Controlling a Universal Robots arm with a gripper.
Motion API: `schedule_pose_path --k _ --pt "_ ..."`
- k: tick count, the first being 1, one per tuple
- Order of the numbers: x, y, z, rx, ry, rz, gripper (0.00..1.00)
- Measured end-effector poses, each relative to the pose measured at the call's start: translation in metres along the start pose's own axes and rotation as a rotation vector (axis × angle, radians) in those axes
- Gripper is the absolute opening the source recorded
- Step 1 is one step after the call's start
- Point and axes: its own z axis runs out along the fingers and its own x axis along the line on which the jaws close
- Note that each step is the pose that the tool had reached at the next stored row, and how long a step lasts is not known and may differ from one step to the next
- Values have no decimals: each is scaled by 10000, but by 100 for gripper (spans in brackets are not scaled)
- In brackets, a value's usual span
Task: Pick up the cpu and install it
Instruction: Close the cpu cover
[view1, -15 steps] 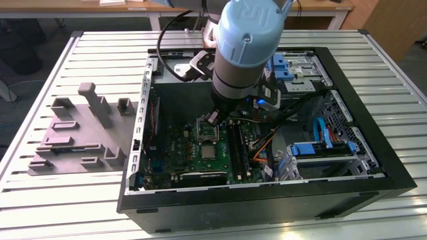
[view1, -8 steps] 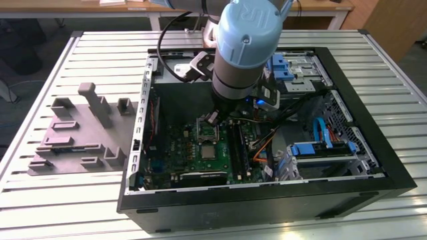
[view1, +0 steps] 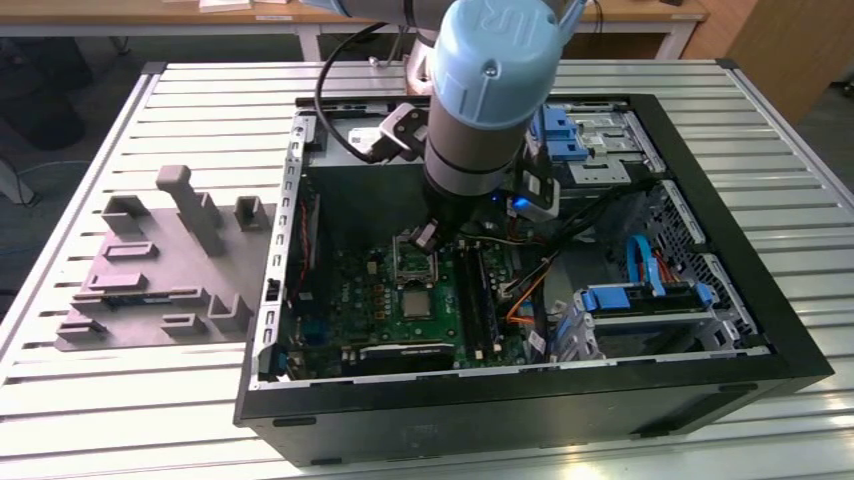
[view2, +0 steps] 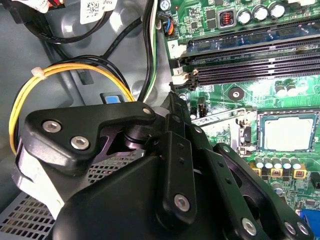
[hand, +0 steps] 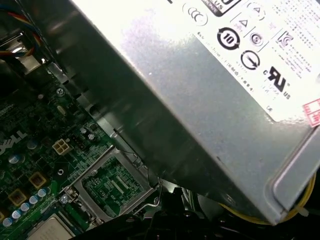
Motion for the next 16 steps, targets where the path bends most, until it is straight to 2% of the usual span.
schedule_pose_path --k 2,5,10,16 --pt "-4 4 -1 64 69 2 11" --pt "-11 12 -3 213 227 5 11" --pt "-29 32 -14 404 433 7 11" --pt "-53 65 -58 522 563 5 11"
